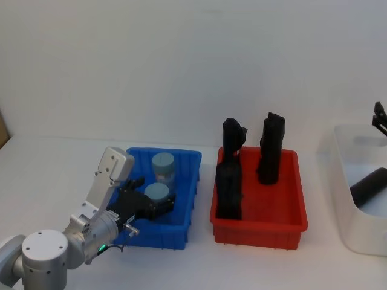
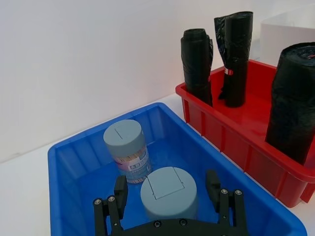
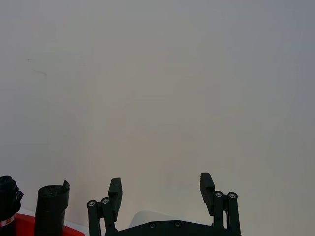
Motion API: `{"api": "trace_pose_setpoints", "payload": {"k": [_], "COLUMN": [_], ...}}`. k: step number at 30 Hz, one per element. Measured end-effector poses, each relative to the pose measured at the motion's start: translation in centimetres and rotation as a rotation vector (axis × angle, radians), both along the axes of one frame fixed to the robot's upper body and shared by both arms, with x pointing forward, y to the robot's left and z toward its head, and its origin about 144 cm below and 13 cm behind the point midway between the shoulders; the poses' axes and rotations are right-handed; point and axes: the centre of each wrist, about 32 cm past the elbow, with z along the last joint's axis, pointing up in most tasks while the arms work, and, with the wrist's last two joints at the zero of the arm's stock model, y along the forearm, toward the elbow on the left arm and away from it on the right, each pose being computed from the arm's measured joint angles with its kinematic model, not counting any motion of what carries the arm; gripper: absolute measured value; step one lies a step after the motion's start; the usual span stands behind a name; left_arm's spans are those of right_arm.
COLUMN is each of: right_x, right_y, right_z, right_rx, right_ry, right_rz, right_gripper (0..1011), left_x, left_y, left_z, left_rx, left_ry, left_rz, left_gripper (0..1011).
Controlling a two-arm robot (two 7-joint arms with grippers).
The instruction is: Pick the cotton swabs from the blue box and place them into the white box.
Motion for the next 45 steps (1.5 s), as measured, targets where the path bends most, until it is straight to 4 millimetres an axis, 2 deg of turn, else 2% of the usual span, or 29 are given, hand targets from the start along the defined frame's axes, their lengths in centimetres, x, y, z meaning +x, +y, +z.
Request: {"api": "trace_pose_setpoints", "payload": {"k": [15,24,26,28,38,45], "right_x": [0.0,0.0,0.0,0.0,0.0,0.0], "right_y": [0.0,0.0,0.0,0.0,0.0,0.0], "right_z": [0.0,0.0,0.0,0.0,0.0,0.0], "right_rx": [0.0,0.0,0.0,0.0,0.0,0.0], "right_ry": [0.0,0.0,0.0,0.0,0.0,0.0], "right_rz": [0.0,0.0,0.0,0.0,0.0,0.0], "right_gripper": [1002,1002,1002,1002,1002,1002], "left_x": [0.5,0.7,0.7,0.7,0.7,0.6], "left_y": [0.3,0.4,0.4,0.4,0.3,-0.4], "left_z": [-0.2,-0.2,-0.2,-0.2,-0.1,1.0], "left_rx": [0.003,0.005,0.005,0.005,0.011,0.047], "left_ry": [0.036,0.043,0.044,0.045,0.043,-0.008], "left_rz": [0.009,0.012,0.013,0.013,0.012,0.012], "left_gripper": [992,798,706,672,670,669]}}
